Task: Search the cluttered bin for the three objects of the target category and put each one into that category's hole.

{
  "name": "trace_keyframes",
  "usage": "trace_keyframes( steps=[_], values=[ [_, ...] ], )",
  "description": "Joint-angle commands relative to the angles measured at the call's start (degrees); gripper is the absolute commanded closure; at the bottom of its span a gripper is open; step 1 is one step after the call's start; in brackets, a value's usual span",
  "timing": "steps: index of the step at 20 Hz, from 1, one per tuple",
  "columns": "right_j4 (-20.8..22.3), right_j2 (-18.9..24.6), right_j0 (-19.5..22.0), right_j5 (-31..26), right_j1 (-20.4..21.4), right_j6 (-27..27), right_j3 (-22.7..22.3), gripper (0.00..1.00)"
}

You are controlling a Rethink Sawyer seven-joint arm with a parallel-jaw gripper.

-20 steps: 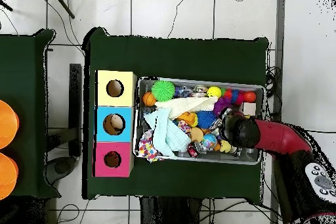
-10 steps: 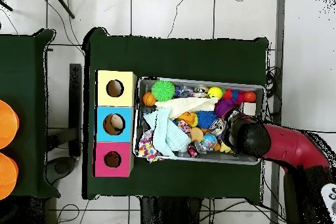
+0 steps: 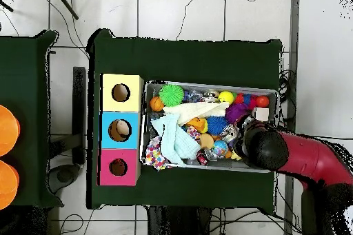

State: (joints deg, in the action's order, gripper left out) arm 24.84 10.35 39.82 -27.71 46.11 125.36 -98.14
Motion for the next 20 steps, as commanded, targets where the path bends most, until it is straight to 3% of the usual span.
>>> trace_keyframes(
  steps=[1,6,12,20],
  values=[
    [-0.9,3.1,-1.79,-4.21,0.99,-2.42,-4.71,0.0],
    [-1.32,5.39,-0.84,-5.46,0.04,-5.38,-4.14,0.0],
    [-1.45,4.9,-2.52,-4.24,-2.7,-2.41,-2.9,0.0],
    [-4.08,4.97,-5.39,-2.09,-5.76,2.16,-4.94,0.0]
  ],
)
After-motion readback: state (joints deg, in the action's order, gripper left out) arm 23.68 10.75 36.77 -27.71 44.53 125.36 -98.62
